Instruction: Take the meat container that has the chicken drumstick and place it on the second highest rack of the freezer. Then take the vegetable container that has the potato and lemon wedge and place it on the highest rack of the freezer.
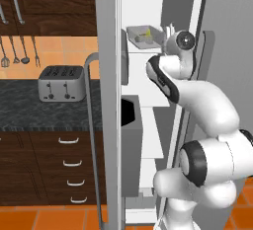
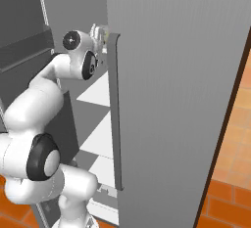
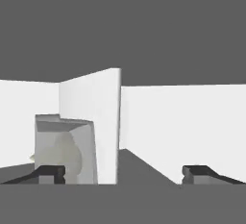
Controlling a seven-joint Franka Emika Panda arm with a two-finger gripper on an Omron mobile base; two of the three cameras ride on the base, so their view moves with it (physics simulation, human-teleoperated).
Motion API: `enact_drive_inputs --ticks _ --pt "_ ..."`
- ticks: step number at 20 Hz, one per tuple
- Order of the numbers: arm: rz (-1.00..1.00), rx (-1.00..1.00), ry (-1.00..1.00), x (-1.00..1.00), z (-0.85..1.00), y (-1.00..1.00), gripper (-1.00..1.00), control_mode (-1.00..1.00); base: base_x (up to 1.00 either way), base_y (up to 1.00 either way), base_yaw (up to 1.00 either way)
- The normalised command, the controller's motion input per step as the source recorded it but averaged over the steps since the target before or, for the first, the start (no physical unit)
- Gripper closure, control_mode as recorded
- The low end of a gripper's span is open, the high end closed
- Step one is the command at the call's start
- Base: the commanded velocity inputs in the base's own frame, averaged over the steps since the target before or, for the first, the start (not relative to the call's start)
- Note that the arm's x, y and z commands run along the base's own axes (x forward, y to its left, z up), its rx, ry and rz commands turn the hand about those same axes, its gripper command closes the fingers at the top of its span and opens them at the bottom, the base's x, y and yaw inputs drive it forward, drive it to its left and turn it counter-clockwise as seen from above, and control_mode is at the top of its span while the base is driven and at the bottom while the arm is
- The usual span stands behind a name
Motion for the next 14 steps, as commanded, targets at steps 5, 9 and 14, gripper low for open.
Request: enact_drive_inputs --ticks 5,9,14 --pt "0.00 -0.01 0.05 -1.00 -0.75 -0.24 -1.00 -1.00 0.00 0.00 0.00" --pt "0.00 -0.09 0.37 -1.00 -0.47 -0.03 -1.00 -1.00 0.00 0.00 0.00" --pt "0.00 0.00 0.48 -1.00 -0.02 -0.44 -1.00 -1.00 0.00 0.00 0.00"
